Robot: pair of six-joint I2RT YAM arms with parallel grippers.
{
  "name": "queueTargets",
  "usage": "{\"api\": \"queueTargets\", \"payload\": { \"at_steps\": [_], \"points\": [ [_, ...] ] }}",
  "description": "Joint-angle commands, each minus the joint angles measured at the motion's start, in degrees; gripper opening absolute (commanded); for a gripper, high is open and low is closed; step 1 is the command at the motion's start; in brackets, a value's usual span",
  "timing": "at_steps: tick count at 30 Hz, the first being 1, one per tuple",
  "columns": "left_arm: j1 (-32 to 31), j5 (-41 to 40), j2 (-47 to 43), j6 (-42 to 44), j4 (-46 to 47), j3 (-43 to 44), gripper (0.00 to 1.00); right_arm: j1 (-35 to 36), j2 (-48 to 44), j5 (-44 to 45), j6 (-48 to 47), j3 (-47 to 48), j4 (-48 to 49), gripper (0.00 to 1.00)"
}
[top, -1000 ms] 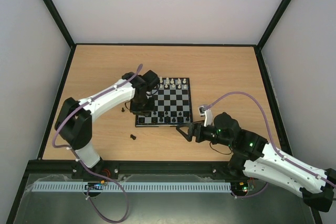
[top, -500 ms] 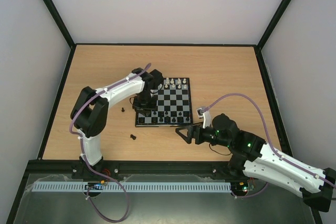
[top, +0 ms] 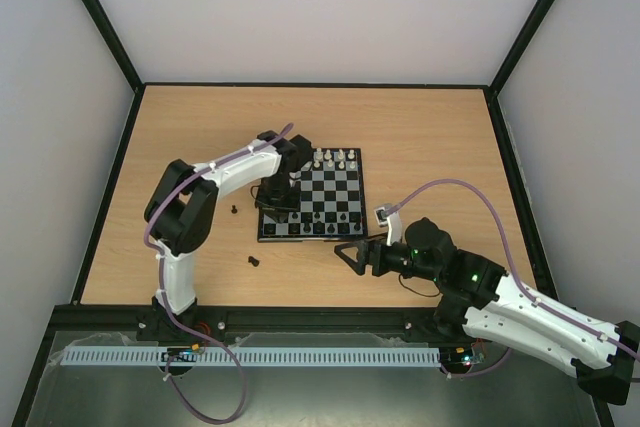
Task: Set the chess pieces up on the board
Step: Place the chess piece on the chessboard.
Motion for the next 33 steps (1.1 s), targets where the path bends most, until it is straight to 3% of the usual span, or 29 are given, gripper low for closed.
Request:
{"api": "queueTargets", "payload": {
  "at_steps": [1, 24, 33],
  "points": [
    [0.30, 0.20, 1.65, 1.00, -0.12, 1.61, 0.04, -0.19, -0.83, -0.49, -0.87, -0.72, 0.78, 0.87],
    [0.64, -1.15, 4.58, 0.94, 0.26, 3.46, 0.12, -0.27, -1.18, -0.61, -1.40, -1.84, 1.26, 0.87],
    [1.09, -1.78, 4.58, 0.93, 0.26, 3.51, 0.21, -0.22, -1.16, -0.98, -1.42, -2.13, 1.77, 0.86]
  ]
}}
